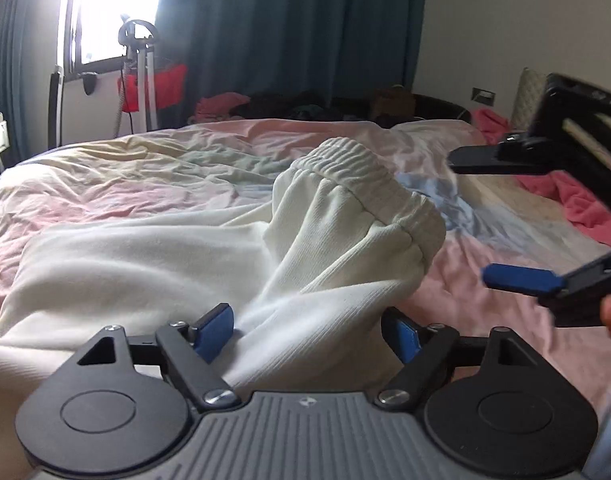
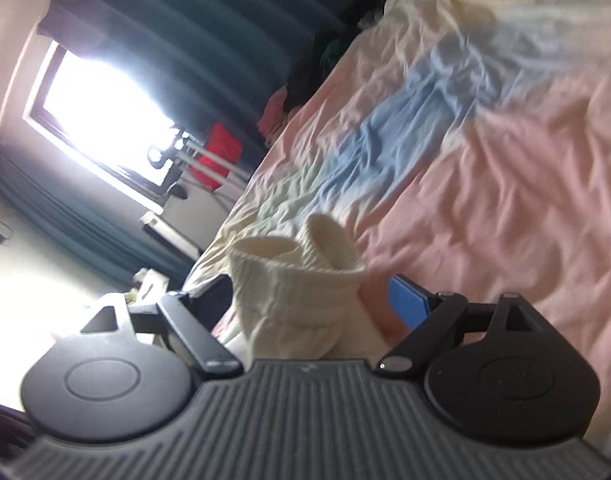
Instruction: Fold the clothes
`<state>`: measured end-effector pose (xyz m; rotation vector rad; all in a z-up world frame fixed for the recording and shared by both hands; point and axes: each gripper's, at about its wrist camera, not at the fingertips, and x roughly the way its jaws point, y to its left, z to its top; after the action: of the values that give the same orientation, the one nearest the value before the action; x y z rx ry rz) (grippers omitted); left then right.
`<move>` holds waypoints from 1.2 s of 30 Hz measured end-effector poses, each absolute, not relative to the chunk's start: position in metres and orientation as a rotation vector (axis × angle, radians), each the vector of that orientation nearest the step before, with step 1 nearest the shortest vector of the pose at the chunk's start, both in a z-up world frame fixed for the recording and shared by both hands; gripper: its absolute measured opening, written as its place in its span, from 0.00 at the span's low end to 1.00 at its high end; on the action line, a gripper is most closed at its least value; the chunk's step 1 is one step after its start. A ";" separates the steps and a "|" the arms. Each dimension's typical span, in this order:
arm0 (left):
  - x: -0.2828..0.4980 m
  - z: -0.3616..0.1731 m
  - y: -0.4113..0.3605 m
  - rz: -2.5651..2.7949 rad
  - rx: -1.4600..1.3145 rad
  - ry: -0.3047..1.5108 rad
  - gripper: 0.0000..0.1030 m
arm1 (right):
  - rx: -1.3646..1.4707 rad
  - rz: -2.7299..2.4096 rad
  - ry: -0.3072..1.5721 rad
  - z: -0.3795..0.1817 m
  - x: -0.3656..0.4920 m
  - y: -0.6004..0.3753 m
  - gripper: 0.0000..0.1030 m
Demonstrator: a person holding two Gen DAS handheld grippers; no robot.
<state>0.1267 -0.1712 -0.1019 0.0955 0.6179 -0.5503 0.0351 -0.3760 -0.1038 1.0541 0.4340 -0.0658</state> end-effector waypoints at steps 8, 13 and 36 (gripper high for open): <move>0.088 -0.045 -0.046 -0.455 -0.012 0.525 0.87 | 1.201 0.026 0.534 -0.125 0.051 -0.354 0.85; 0.093 -0.052 0.000 -0.333 -0.148 0.542 0.86 | 1.249 -0.013 0.532 -0.135 0.062 -0.347 0.85; 0.113 -0.100 0.016 -0.314 -0.149 0.716 0.82 | 0.731 -0.079 0.713 -0.102 0.116 -0.341 0.38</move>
<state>0.1130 0.0163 -0.1005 -0.1492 0.7157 -0.3139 0.1164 -0.3409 -0.1017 0.7308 0.7133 -0.0789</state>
